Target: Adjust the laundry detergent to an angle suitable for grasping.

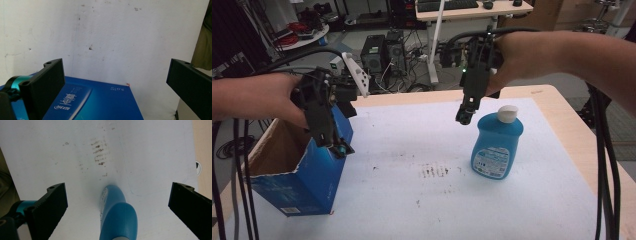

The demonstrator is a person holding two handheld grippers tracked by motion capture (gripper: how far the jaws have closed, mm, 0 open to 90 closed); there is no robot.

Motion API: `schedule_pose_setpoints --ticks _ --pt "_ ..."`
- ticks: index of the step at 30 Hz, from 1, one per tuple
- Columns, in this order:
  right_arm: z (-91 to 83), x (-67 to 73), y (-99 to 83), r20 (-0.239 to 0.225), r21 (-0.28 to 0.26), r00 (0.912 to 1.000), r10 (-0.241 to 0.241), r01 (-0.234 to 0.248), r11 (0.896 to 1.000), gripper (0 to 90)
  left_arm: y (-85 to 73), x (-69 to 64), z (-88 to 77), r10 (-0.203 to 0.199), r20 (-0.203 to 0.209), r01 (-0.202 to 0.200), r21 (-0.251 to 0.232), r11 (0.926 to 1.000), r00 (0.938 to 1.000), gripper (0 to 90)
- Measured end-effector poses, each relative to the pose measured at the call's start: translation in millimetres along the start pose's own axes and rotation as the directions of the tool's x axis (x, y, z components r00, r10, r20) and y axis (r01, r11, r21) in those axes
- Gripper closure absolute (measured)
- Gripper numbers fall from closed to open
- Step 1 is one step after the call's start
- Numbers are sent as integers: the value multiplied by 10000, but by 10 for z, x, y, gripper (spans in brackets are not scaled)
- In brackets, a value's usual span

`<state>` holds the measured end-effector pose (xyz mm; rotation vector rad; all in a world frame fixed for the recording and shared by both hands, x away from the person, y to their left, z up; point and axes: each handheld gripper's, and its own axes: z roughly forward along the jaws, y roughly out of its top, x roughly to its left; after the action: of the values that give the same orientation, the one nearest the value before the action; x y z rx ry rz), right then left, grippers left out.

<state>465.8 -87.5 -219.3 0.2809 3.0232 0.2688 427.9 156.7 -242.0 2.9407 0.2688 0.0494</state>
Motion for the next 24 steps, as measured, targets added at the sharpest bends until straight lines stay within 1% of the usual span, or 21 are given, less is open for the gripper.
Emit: schedule_pose_setpoints --ticks 4,7,8,10,11,13,14,15,16,18,19,20,21,23,24 --pt "-39 1 -16 -2 -176 9999 116 -116 9998 12 9 -11 -7 -54 4 54 -150 9999 10000 18" --pt "-57 1 -36 10 -241 10000 61 -61 9997 12 17 -16 -11 -22 -28 22 -55 10000 10000 18" --pt "-75 16 -67 26 -230 9999 153 -152 9996 13 22 -22 -11 -2 -16 2 -13 10000 10000 17" --pt "-88 16 -87 46 -241 9999 156 -155 9996 12 24 -24 -14 -15 -26 15 -11 10000 10000 18" --pt "-123 13 -135 90 -358 9996 283 -280 9990 12 30 -22 -23 -30 -52 29 -104 9999 10000 18" --pt "-163 11 -188 87 -470 9994 342 -337 9983 12 36 -27 -18 -85 -69 83 -206 9998 9999 18" --pt "-178 10 -218 92 -521 9993 368 -363 9980 12 43 -26 -15 -21 -87 19 -176 9998 10000 18" --pt "-178 10 -218 92 -521 9993 368 -363 9980 12 43 -26 -15 -21 -87 19 -176 9998 10000 18" --pt "-204 10 -278 81 -618 9987 505 -499 9968 12 47 -30 -10 -33 -109 31 -169 9999 9999 18" --pt "-216 7 -309 61 -693 9986 533 -528 9962 12 58 -44 -4 -64 -97 63 -143 9999 9999 18" --pt "-231 0 -374 54 -868 9986 517 -511 9949 12 62 -50 1 -42 -99 41 -183 9998 9999 18" --pt "-239 9 -408 77 -878 9980 620 -611 9943 12 69 -64 2 -44 -111 41 -181 9998 9999 18" --pt "-244 8 -443 71 -967 9983 578 -568 9937 12 73 -68 -1 -34 -136 32 -182 9998 9999 18" --pt "-259 13 -512 108 -1043 9975 700 -685 9922 12 78 -69 -7 -46 -175 43 -203 9998 9998 18" --pt "-259 13 -512 108 -1043 9975 700 -685 9922 12 78 -69 -7 -46 -175 43 -203 9998 9998 18"
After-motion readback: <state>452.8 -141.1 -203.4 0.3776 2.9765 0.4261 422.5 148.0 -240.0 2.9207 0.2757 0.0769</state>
